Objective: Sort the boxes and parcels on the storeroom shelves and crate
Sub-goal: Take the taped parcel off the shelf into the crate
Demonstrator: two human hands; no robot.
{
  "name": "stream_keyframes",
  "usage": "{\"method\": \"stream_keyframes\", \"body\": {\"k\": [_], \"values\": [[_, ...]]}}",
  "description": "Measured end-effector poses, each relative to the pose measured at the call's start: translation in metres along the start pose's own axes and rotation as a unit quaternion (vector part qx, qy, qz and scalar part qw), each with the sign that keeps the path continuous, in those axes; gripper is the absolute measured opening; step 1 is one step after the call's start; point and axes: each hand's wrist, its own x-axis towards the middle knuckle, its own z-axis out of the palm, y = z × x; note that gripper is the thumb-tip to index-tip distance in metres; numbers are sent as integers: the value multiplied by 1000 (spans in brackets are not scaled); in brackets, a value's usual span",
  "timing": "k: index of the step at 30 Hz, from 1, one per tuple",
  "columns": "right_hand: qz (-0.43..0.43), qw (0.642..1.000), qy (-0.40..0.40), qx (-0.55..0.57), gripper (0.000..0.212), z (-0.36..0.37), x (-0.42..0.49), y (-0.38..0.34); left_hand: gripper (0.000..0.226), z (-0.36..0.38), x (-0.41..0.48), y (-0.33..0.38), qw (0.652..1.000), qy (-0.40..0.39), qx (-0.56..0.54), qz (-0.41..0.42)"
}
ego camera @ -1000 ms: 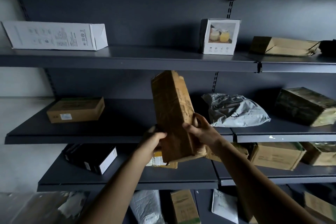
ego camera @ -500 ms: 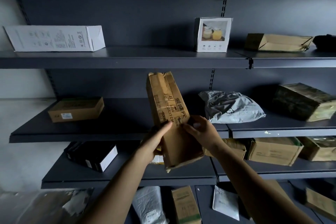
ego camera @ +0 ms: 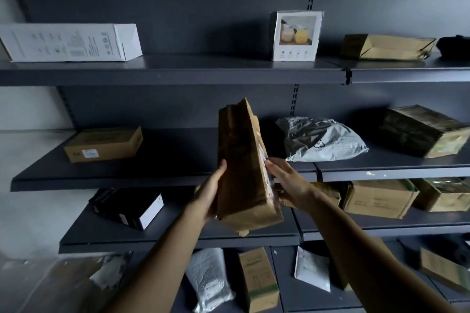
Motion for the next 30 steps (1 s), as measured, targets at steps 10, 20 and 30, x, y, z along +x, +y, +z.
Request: {"method": "stream_keyframes", "body": {"k": [10,20,30], "values": [[-8,997,-13,77,40,-9,7,-28,37,4,4,17,987,21,-161,13],[-7,992,-57,110,57,-3,4,-24,32,8,10,12,996,81,13,43],[-14,997,-10,79,22,-1,13,-8,49,7,6,13,995,-3,99,20]]}}
